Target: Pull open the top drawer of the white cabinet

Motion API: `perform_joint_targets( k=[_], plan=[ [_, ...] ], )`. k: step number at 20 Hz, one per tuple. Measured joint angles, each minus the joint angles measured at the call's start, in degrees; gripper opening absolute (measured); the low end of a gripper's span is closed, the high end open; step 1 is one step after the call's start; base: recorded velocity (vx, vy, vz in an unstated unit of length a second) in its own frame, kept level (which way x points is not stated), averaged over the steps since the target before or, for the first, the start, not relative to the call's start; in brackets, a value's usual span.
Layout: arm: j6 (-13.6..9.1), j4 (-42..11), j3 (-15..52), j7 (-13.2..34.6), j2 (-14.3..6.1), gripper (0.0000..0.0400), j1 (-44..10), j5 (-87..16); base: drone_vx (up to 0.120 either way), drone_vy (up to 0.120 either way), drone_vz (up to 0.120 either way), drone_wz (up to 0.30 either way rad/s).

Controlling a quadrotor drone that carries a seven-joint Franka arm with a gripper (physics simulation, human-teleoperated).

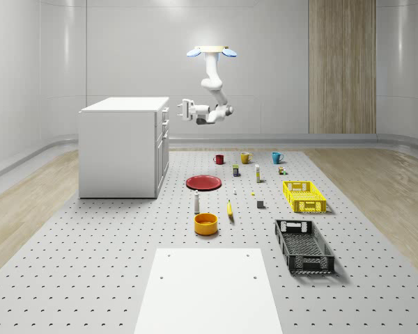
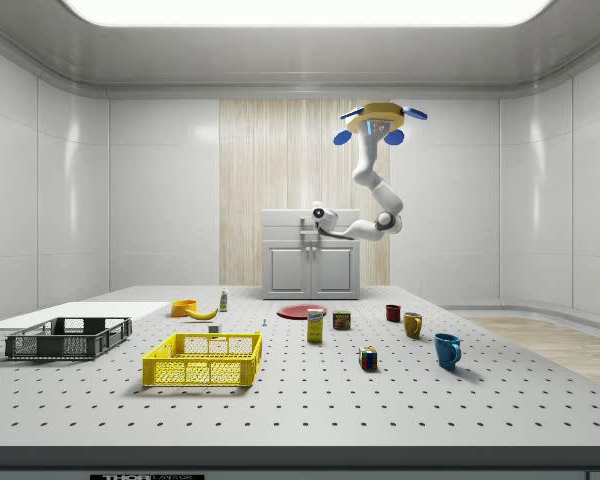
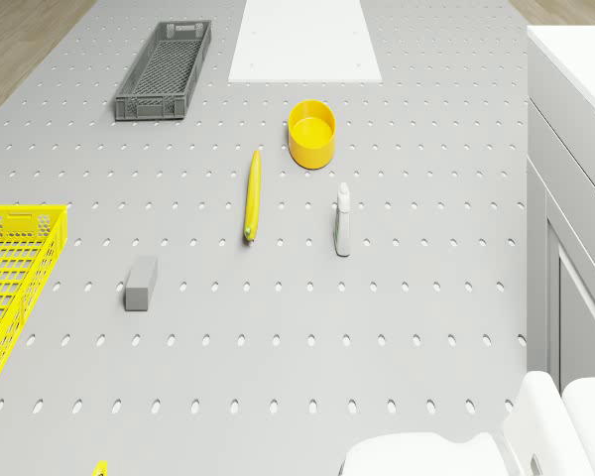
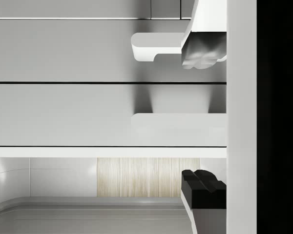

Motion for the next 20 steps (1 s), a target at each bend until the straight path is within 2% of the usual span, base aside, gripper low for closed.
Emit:
perform_joint_targets(
  k=[8,20],
  plan=[
    [-1.12,0.47,2.54,-0.42,1.26,0.0305,-2.3,1.84,0.0,0.0,0.0,0.0],
    [-0.74,3.11,8.34,-2.11,5.47,0.0305,-4.44,7.31,0.0,0.0,0.0,0.0]
  ],
)
